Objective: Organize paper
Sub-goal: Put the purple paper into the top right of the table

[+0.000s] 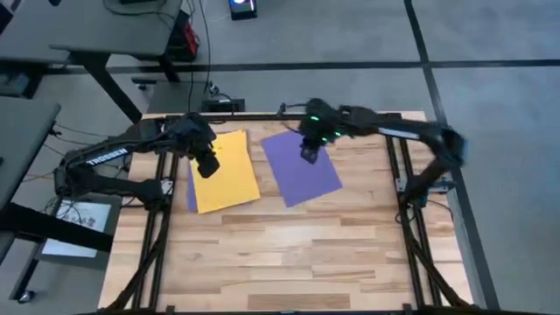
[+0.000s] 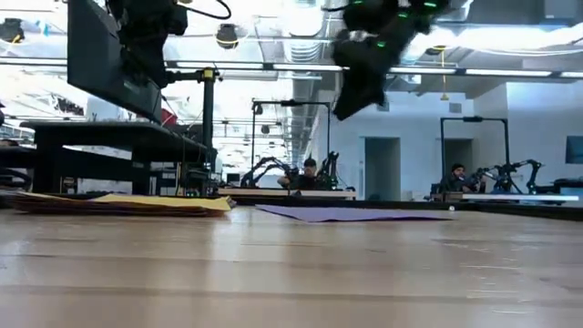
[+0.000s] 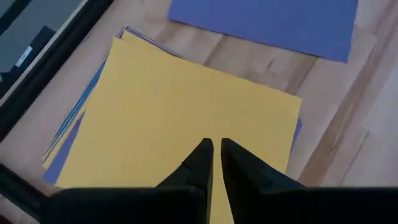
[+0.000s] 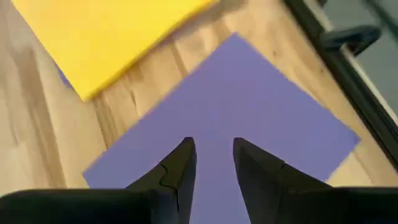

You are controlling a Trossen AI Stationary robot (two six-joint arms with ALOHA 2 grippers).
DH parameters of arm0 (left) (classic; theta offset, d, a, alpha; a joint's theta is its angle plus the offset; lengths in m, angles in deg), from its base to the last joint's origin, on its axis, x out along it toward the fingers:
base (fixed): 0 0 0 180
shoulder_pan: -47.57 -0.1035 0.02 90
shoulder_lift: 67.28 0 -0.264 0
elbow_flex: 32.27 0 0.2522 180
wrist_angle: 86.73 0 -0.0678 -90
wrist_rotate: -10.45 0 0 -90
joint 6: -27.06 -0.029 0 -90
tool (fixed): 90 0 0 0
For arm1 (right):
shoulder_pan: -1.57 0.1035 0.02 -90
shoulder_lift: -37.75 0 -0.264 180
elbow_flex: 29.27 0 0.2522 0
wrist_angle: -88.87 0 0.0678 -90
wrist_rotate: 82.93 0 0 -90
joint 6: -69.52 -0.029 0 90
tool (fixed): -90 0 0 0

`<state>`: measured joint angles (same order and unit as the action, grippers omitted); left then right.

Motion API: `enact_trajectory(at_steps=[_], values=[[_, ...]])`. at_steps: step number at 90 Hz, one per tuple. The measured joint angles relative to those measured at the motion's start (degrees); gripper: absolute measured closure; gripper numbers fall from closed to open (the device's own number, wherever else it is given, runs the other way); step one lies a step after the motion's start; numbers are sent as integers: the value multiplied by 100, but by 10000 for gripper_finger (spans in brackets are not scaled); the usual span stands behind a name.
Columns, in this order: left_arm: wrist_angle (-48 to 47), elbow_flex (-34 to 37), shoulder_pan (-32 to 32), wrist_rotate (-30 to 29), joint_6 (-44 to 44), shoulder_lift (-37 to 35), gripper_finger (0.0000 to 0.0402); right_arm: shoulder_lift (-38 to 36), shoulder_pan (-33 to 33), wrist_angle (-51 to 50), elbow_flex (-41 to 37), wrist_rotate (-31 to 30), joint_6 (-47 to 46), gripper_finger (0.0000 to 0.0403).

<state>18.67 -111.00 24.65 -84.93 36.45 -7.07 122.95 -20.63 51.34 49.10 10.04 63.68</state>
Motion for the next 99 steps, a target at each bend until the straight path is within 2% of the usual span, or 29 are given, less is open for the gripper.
enact_trajectory(at_steps=[9,19,37,48,63,75,90,99], values=[[258,0,-2,0,-23,0,384,-353,60,1154,-1008,17,-256,301],[557,0,-2,2,-23,0,384,-38,118,1308,-1399,17,-272,301],[883,-2,-2,2,139,81,384,1122,122,1752,-1195,15,-240,301],[895,-4,0,8,171,178,384,1915,65,1669,-801,10,-28,301],[801,-2,9,32,267,317,384,2542,-45,1353,-226,-6,131,301],[711,0,9,56,432,329,384,2550,-175,748,-144,-263,-643,301],[725,0,9,52,636,328,384,2207,-274,356,-620,-645,-1894,301],[749,0,9,48,663,326,384,1950,-264,263,-960,-854,-2069,301]])
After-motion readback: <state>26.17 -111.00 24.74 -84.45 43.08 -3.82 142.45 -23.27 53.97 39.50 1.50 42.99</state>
